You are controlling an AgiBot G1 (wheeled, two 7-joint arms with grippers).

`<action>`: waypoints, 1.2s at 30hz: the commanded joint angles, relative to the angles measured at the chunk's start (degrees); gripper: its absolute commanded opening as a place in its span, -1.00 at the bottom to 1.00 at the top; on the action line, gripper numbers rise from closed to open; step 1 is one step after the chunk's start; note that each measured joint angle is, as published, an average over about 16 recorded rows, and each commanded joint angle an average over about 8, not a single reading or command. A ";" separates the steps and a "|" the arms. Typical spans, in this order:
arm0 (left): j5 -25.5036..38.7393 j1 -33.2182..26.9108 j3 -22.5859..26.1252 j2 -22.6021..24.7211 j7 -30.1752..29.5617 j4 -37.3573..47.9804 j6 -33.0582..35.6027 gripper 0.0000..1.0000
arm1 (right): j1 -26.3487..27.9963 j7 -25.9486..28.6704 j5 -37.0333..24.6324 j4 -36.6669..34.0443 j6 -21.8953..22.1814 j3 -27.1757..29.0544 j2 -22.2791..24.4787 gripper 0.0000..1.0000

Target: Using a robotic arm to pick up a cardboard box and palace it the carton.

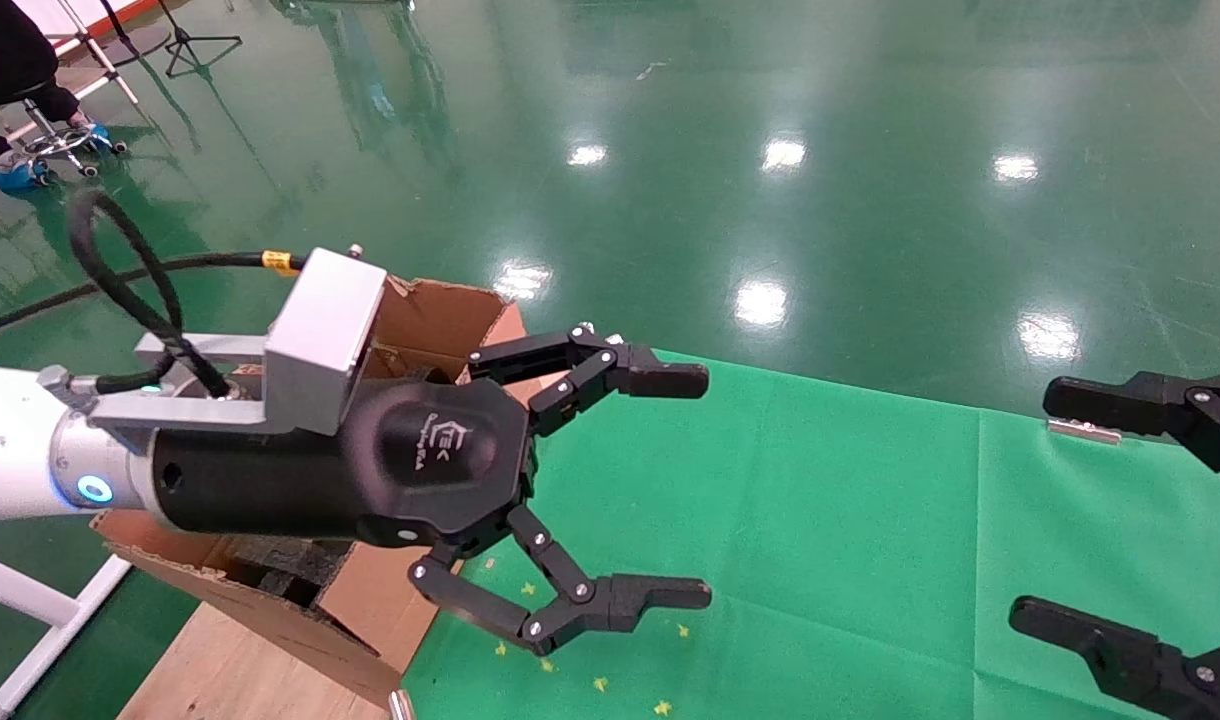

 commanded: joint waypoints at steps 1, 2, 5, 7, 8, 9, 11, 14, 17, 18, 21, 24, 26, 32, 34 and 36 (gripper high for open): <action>0.08 -0.07 0.06 0.01 -0.01 0.07 -0.03 1.00 | 0.00 0.00 0.00 0.00 0.00 0.00 0.00 1.00; 0.11 -0.10 0.09 0.01 -0.02 0.10 -0.04 1.00 | 0.00 0.00 0.00 0.00 0.00 0.00 0.00 1.00; 0.19 -0.17 0.16 0.02 -0.03 0.19 -0.07 1.00 | 0.00 0.00 0.00 0.00 0.00 0.00 0.00 1.00; 0.24 -0.22 0.20 0.03 -0.04 0.24 -0.09 1.00 | 0.00 0.00 0.00 0.00 0.00 0.00 0.00 1.00; 0.26 -0.24 0.22 0.03 -0.05 0.26 -0.09 1.00 | 0.00 0.00 0.00 0.00 0.00 0.00 0.00 1.00; 0.28 -0.26 0.23 0.04 -0.05 0.28 -0.10 1.00 | 0.00 0.00 0.00 0.00 0.00 0.00 0.00 1.00; 0.32 -0.30 0.26 0.05 -0.06 0.31 -0.11 1.00 | 0.00 0.00 0.00 0.00 0.00 0.00 0.00 1.00; 0.36 -0.34 0.29 0.06 -0.07 0.34 -0.13 1.00 | 0.00 0.00 0.00 0.00 0.00 0.00 0.00 1.00; 0.38 -0.37 0.31 0.06 -0.08 0.36 -0.14 1.00 | 0.00 0.00 0.00 0.00 0.00 0.00 0.00 1.00; 0.39 -0.37 0.31 0.07 -0.09 0.36 -0.15 1.00 | 0.00 0.00 0.00 0.00 0.00 0.00 0.00 1.00; 0.41 -0.39 0.33 0.07 -0.10 0.38 -0.16 1.00 | 0.00 0.00 0.00 0.00 0.00 0.00 0.00 1.00; 0.42 -0.40 0.34 0.07 -0.10 0.39 -0.17 1.00 | 0.00 0.00 0.00 0.00 0.00 0.00 0.00 1.00; 0.43 -0.41 0.35 0.07 -0.11 0.40 -0.17 1.00 | 0.00 0.00 0.00 0.00 0.00 0.00 0.00 1.00; 0.46 -0.43 0.38 0.07 -0.11 0.42 -0.18 1.00 | 0.00 0.00 0.00 0.00 0.00 0.00 0.00 1.00; 0.47 -0.43 0.39 0.07 -0.11 0.43 -0.18 1.00 | 0.00 0.00 0.00 0.00 0.00 0.00 0.00 1.00; 0.47 -0.44 0.39 0.07 -0.10 0.44 -0.18 1.00 | 0.00 0.00 0.00 0.00 0.00 0.00 0.00 1.00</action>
